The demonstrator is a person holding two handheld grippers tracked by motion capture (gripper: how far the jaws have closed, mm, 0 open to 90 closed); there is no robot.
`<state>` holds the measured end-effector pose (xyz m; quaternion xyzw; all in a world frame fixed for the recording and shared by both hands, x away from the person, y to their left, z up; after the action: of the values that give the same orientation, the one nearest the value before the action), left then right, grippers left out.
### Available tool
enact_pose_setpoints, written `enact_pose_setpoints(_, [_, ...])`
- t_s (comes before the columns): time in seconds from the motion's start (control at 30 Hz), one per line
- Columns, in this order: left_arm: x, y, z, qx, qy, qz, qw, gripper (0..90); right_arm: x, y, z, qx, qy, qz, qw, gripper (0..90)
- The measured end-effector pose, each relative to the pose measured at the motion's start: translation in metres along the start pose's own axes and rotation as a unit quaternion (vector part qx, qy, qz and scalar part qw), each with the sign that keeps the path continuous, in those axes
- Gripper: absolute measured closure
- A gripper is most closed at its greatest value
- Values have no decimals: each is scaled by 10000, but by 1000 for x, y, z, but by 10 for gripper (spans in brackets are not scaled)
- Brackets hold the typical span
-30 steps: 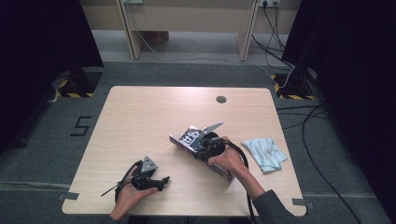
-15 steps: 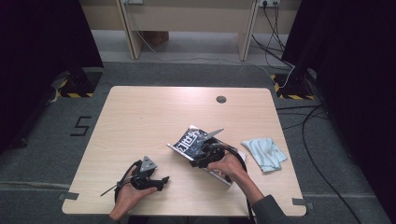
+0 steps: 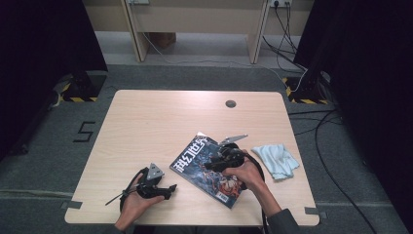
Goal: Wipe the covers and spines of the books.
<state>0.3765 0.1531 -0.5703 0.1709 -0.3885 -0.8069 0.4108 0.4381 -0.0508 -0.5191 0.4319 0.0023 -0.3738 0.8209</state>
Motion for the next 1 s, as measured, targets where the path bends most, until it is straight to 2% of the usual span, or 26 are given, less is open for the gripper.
enact_pose_setpoints(0.07, [0, 1, -1, 10, -17, -2, 10000, 271, 6, -4, 3, 63, -16, -67, 10000, 527])
enact_pose_setpoints(0.1, [0, 1, -1, 25, -12, 7, 10000, 271, 10, -6, 3, 15, -77, -46, 10000, 488])
enact_pose_setpoints(0.2, [2, 1, -1, -2, -9, -34, 10000, 271, 20, -7, 6, 74, -275, -17, 9996, 453])
enact_pose_setpoints(0.27, [3, 1, -2, -15, -11, -75, 10000, 270, 27, -6, 8, 87, -439, -39, 9990, 406])
enact_pose_setpoints(0.37, [6, 1, -2, 2, -45, -80, 10000, 269, 38, -2, 14, 223, -744, -216, 9967, 331])
enact_pose_setpoints(0.43, [8, 1, -2, -11, -69, -123, 9999, 269, 45, -2, 17, 282, -862, -166, 9957, 325])
enact_pose_setpoints(0.57, [12, 1, -3, 5, -111, -148, 9998, 270, 61, -7, 23, 207, -1207, -223, 9922, 312])
enact_pose_setpoints(0.67, [14, 2, -4, 28, -174, -151, 9997, 270, 72, -10, 28, 170, -1370, -237, 9901, 312])
enact_pose_setpoints(0.8, [20, 4, -5, 85, -288, -146, 9994, 269, 82, -16, 31, 51, -1479, -222, 9887, 304])
enact_pose_setpoints(0.87, [22, 4, -6, 106, -320, -150, 9993, 268, 85, -20, 31, -43, -1531, -136, 9881, 302])
enact_pose_setpoints(1.0, [28, 6, -8, 169, -438, -146, 9988, 268, 89, -26, 29, -158, -1514, -209, 9881, 303])
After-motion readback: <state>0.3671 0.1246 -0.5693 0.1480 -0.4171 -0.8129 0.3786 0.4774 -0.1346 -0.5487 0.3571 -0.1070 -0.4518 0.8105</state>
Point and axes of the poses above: each handheld gripper's, and its own axes: z roughly backward along the jaws, y roughly out of its top, x roughly to its right, the point moved 8 cm from there along -z, roughly forward along the jaws, and after that the axes turned 5 degrees about x, right-handed, at the moved point
